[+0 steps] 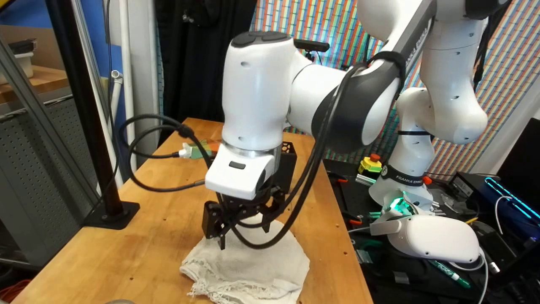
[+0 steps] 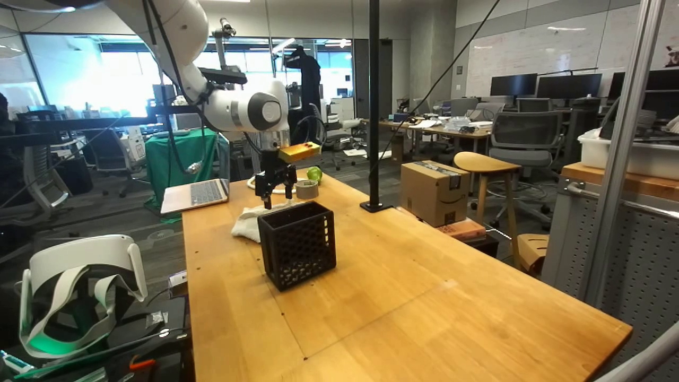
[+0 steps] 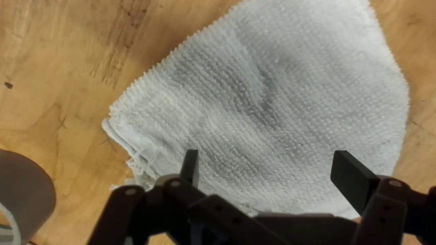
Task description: Place the white towel inside the black basket
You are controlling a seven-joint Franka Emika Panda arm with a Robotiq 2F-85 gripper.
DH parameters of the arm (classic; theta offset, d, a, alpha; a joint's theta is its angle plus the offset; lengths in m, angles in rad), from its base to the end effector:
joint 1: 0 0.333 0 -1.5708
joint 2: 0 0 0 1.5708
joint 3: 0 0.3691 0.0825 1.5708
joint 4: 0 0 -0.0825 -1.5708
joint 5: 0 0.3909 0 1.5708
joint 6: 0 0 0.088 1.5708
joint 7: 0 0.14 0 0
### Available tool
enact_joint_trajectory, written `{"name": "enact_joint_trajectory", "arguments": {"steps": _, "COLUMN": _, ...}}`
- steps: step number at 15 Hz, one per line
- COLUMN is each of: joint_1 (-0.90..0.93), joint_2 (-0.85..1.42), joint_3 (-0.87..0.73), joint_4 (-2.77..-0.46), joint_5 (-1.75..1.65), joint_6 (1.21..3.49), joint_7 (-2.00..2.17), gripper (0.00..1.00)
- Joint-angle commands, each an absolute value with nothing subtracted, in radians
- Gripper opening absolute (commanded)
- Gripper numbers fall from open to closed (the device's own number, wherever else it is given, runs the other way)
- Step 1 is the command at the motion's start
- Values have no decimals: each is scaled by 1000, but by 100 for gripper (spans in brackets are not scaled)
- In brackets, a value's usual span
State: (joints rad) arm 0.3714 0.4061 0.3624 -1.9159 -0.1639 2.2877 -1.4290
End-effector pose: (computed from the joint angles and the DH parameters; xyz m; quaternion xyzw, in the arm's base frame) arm 0.4954 0.4177 0.3051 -0.4337 -0.9010 -0.0017 0.0086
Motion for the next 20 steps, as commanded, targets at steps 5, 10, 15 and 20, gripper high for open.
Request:
{"name": "enact_joint_trajectory", "arguments": {"steps": 5, "joint_1": 359, "joint_2": 614, "joint_3": 401, "joint_4": -1816, "joint_5": -149, "joint_6": 2296, "joint_7": -1576, "gripper": 100}}
{"name": "enact_joint_trajectory", "arguments": {"steps": 10, "joint_1": 356, "joint_2": 605, "joint_3": 399, "joint_4": -1836, "joint_5": -160, "joint_6": 2305, "joint_7": -1578, "gripper": 59}}
{"name": "enact_joint_trajectory", "arguments": {"steps": 15, "joint_1": 352, "joint_2": 523, "joint_3": 395, "joint_4": -1890, "joint_5": -166, "joint_6": 2327, "joint_7": -1555, "gripper": 20}}
{"name": "enact_joint_trajectory", "arguments": {"steps": 20, "joint_1": 344, "joint_2": 411, "joint_3": 385, "joint_4": -1957, "joint_5": -170, "joint_6": 2341, "joint_7": -1518, "gripper": 14}}
